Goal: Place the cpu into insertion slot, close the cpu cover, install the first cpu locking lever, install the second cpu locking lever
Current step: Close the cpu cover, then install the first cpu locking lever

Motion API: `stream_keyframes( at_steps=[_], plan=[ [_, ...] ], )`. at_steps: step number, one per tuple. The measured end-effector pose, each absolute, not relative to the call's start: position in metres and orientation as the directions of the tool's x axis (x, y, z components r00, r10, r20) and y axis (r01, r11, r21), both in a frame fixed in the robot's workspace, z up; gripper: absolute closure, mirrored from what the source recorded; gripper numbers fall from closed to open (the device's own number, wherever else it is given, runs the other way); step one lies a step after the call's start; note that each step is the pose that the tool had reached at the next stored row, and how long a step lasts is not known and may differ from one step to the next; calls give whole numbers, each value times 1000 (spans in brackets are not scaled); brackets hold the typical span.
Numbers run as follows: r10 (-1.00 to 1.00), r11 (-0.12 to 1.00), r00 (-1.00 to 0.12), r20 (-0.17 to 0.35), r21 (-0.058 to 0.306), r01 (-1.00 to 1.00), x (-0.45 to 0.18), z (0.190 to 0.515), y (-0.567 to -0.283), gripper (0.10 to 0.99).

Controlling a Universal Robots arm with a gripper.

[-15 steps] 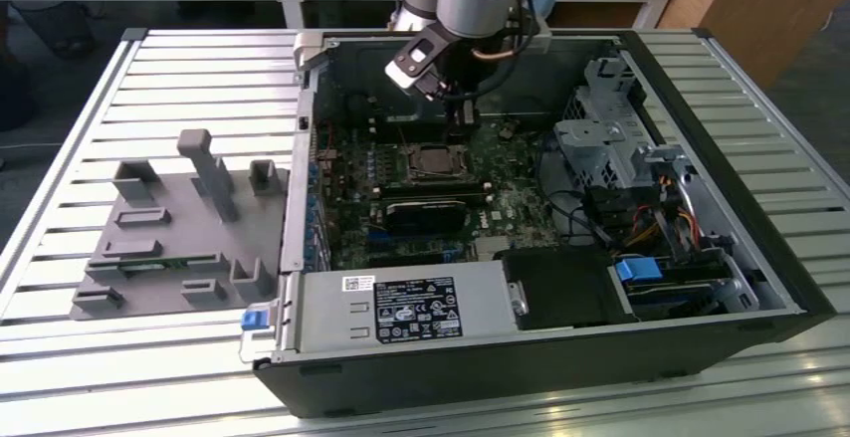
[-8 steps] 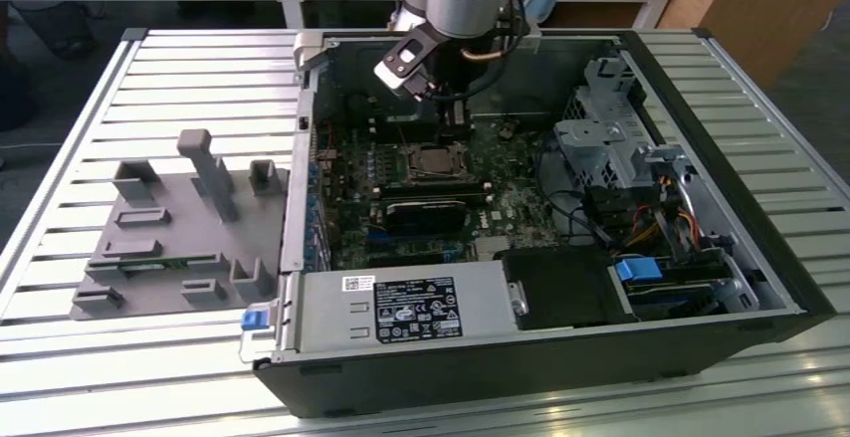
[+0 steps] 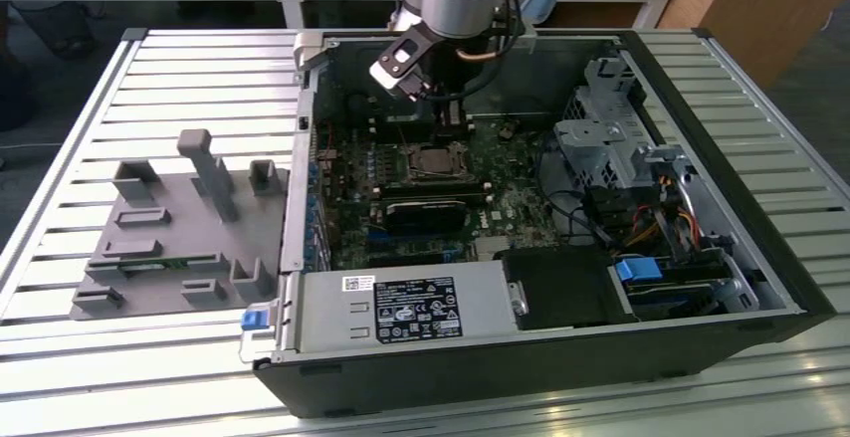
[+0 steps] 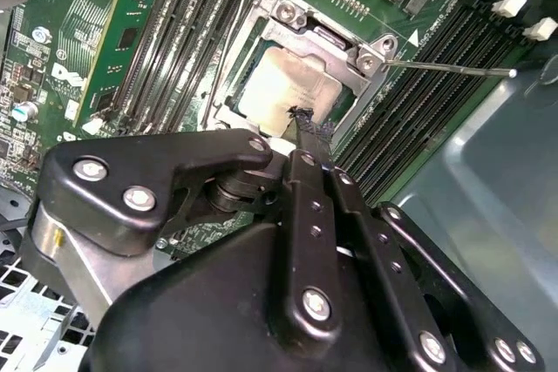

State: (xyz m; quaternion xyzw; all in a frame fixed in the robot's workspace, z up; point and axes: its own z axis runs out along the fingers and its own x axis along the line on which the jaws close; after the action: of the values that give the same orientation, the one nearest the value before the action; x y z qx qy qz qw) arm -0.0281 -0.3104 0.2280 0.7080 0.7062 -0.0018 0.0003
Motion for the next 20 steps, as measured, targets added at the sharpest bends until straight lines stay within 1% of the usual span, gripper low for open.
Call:
stream_keyframes(
  at_steps=[11, 20],
  plan=[
    [1000, -3, 3, -3, -2, 1000, -30, 229, -310, 980],
    [1000, -3, 3, -3, -4, 1000, -30, 240, -310, 980]
  ],
)
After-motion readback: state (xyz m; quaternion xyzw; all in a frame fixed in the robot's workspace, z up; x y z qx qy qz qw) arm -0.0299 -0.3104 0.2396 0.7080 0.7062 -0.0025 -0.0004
